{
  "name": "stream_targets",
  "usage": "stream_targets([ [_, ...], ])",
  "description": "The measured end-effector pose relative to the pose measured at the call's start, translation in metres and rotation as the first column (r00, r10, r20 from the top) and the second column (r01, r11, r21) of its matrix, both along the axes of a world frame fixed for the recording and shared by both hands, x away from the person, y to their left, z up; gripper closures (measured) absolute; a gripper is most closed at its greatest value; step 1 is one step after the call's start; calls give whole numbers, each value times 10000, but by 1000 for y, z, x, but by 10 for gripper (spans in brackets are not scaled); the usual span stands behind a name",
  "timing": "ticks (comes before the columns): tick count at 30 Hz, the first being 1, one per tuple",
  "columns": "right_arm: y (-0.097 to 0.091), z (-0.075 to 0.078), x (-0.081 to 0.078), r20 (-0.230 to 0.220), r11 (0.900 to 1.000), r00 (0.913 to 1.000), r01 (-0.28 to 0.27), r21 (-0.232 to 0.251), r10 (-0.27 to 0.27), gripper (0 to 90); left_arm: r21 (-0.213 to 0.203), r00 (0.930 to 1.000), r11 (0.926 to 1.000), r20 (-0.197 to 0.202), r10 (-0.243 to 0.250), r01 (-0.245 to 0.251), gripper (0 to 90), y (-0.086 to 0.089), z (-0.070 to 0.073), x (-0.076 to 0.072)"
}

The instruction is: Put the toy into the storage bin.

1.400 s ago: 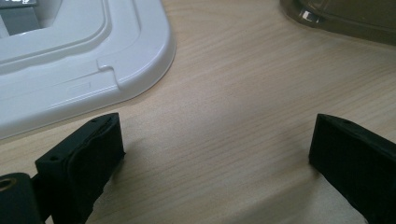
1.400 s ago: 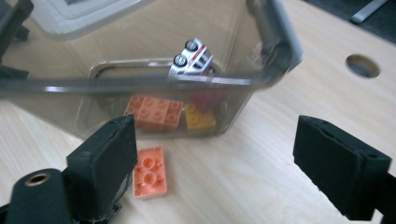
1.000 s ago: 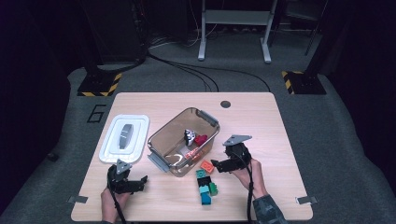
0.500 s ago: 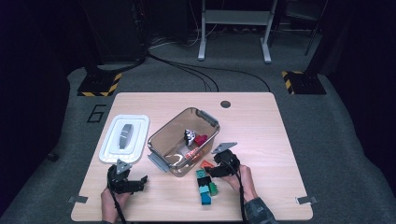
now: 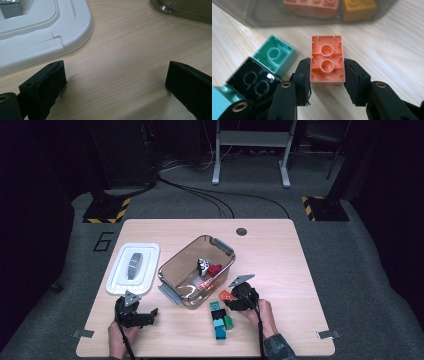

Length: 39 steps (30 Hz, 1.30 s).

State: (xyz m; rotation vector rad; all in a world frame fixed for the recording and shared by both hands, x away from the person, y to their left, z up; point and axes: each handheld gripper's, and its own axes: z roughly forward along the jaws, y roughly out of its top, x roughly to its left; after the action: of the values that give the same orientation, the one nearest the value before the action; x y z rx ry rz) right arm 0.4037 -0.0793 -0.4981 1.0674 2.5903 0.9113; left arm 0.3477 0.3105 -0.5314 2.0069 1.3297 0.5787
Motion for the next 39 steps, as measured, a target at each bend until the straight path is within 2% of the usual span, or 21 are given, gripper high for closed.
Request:
stream_targets([
  [10, -32, 0, -12, -79, 9965, 9965, 832, -55, -833, 556, 5, 10000, 10000, 1, 1, -1, 30, 0, 0, 0],
  [14, -37, -1, -13, -217, 9940, 9938, 1091, -124, -1093, 441, 4, 10000, 10000, 3, 3, -3, 30, 0, 0, 0],
  [16, -36, 0, -11, -123, 9935, 9936, 1120, -190, -1123, 357, 6, 10000, 10000, -1, -2, 2, 30, 0, 0, 0],
  [20, -27, 2, -6, -67, 9936, 9938, 1107, -241, -1109, 230, 5, 10000, 10000, -1, -2, 2, 31, 0, 0, 0],
  [23, -19, 2, -2, -63, 9931, 9937, 1112, -384, -1115, 188, 7, 10000, 10000, 2, -1, 1, 30, 0, 0, 0],
  [30, -8, 0, 6, -64, 9913, 9944, 1043, -805, -1052, 391, 6, 10000, 10000, 5, -1, 1, 31, 0, 0, 0],
  [35, -5, 1, 8, -107, 9897, 9944, 1040, -986, -1055, 468, 2, 10000, 10000, 4, 3, -3, 31, 0, 0, 0],
  [39, -4, 0, 9, -215, 9895, 9943, 1013, -1036, -1040, 575, -1, 10000, 10000, 2, 1, -1, 31, 0, 0, 0],
])
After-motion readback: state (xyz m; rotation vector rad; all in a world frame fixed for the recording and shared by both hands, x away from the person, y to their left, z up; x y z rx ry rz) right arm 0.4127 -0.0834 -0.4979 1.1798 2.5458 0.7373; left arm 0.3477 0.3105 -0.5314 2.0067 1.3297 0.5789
